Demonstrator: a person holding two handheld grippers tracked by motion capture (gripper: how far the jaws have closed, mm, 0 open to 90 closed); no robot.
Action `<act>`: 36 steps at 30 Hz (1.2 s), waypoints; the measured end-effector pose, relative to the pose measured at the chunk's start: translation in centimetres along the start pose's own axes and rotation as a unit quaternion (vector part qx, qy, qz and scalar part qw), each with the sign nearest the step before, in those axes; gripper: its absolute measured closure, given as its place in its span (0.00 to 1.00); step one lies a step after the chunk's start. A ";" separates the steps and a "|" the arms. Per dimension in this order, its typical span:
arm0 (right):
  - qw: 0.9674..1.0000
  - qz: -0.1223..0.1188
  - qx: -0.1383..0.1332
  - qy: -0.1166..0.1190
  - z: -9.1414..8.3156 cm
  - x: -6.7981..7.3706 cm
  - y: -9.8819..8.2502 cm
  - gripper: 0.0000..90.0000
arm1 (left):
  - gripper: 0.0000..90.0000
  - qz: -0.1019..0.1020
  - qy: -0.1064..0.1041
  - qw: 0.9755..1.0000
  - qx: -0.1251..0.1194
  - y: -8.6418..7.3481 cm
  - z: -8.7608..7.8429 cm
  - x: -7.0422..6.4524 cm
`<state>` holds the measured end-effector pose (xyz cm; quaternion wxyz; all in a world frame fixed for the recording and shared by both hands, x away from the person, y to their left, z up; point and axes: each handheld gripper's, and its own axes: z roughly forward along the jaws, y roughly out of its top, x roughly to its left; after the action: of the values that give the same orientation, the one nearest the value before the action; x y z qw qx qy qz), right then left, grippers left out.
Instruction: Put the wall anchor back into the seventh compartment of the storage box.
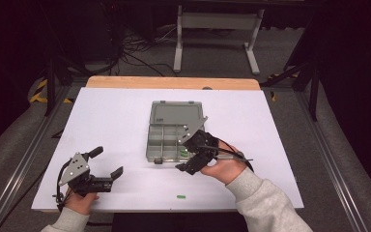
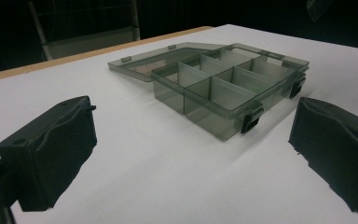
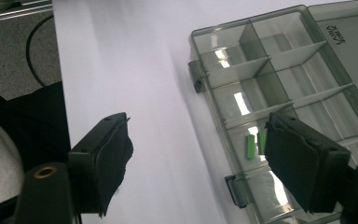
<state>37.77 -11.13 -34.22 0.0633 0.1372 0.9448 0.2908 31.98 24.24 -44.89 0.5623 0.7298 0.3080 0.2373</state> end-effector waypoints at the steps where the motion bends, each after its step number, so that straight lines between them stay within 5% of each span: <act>1: 1.000 0.000 0.000 0.001 -0.1 0.3 0.0 0.25 | 0.01 0.000 0.000 1.000 0.000 0.0 0.0 0.0; 10: 1.000 -0.028 0.011 0.005 0.4 2.2 -0.4 0.27 | 0.01 0.000 0.001 1.000 -0.002 0.0 0.0 0.0; 36: 0.998 -0.028 0.034 0.037 4.0 3.7 -2.3 0.30 | 0.01 0.000 0.001 1.000 -0.001 0.0 0.0 0.0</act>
<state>34.47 -9.75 -38.93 0.0319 0.1015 0.9593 0.2615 31.96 24.22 -44.91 0.5628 0.7291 0.3082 0.2380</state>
